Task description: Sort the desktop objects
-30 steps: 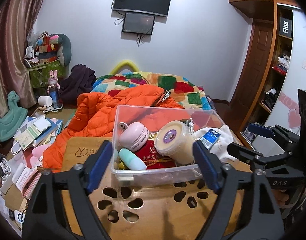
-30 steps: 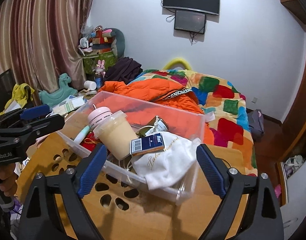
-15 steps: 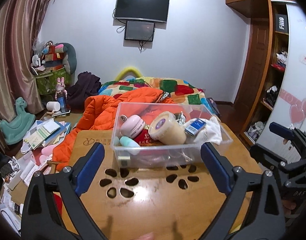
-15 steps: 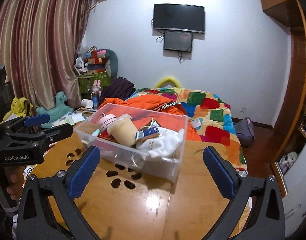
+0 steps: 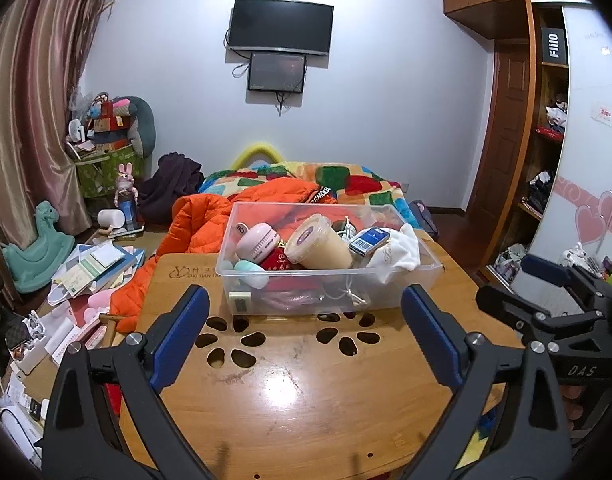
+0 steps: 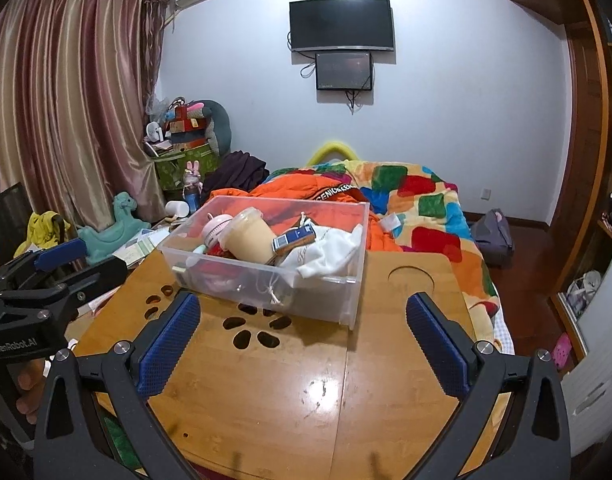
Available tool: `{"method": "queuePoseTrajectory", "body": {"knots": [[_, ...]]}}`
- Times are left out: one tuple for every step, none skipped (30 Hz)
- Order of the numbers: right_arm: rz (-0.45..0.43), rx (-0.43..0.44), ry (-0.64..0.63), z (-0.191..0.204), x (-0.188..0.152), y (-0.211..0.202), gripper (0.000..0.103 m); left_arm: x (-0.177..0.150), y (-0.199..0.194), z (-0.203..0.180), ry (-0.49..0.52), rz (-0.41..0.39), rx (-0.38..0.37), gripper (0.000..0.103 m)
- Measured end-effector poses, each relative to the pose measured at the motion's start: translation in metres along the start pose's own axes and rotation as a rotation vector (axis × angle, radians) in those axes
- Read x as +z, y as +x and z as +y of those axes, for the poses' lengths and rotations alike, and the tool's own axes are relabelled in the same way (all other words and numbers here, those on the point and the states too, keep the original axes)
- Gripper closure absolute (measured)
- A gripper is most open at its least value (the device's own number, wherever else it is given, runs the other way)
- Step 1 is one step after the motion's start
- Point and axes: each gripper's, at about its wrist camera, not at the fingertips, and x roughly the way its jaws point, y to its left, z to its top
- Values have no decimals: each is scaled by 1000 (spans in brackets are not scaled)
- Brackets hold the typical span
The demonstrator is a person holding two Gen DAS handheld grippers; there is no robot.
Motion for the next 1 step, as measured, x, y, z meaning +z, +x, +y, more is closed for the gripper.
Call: {"method": "queuePoseTrajectory", "body": {"knots": [[2,2,2,0,-1,0,0,0,-1,0,-2,-1,-3,5]]}}
